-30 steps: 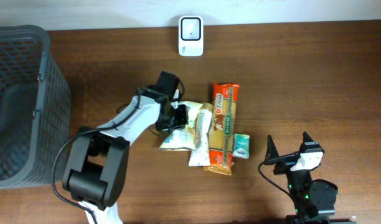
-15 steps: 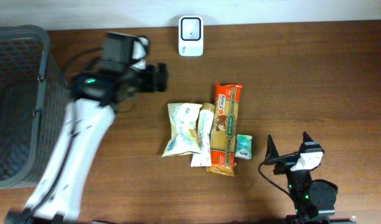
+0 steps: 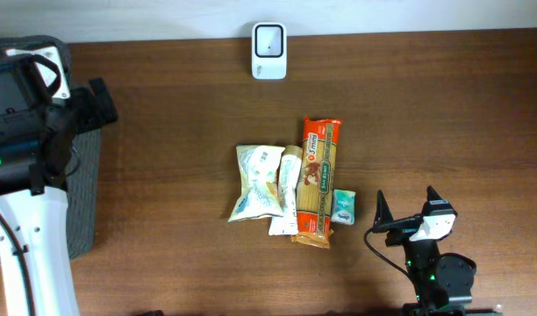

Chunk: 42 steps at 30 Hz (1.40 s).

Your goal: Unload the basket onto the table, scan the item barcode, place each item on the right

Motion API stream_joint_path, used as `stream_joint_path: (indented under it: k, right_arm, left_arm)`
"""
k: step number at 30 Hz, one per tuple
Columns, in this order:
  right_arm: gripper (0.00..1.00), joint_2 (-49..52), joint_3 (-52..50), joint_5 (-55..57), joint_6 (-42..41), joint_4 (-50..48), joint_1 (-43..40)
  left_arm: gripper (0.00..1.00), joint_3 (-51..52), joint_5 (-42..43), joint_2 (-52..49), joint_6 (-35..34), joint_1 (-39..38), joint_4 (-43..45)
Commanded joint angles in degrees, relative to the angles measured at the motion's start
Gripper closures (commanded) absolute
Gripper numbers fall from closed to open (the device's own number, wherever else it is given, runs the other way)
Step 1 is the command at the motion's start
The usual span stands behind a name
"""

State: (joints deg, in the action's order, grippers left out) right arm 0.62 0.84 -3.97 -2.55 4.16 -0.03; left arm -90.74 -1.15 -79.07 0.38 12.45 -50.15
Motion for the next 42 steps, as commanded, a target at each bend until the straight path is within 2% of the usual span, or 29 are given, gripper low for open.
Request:
stream_joint_path:
  k: [1,32,35,38,40,42]
  right_arm:
    - [0.01,-0.4,-0.5,0.6,0.4,-0.1,-0.4]
    - [0.01,-0.4,-0.5,0.7,0.4,-0.1,-0.3]
    - [0.01,-0.4,0.3,-6.4,-3.3,-2.4,-0.4]
    - [0.01,3.2,9.9,-9.6,-3.7,6.6,-0.4]
    - [0.01,10.5,19.6,-12.0,-3.7,16.4,-0.4]
    - [0.01,22.9,31.2,-16.3,-3.7,27.1,-0.4]
  left_arm:
    - [0.01,-0.5,-0.8,0.0,6.6,0.2,-0.1]
    - [0.01,-0.5,-0.8,0.0,6.6,0.1,-0.1]
    - [0.01,-0.5,-0.8,0.0,6.6,0.1,-0.1]
    - [0.01,-0.5,-0.8,0.0,6.6,0.1,-0.1]
    - [0.01,-0.5,-0.8,0.0,6.6,0.1,-0.1]
    - [0.01,-0.5,-0.8,0.0,6.6,0.1,-0.1]
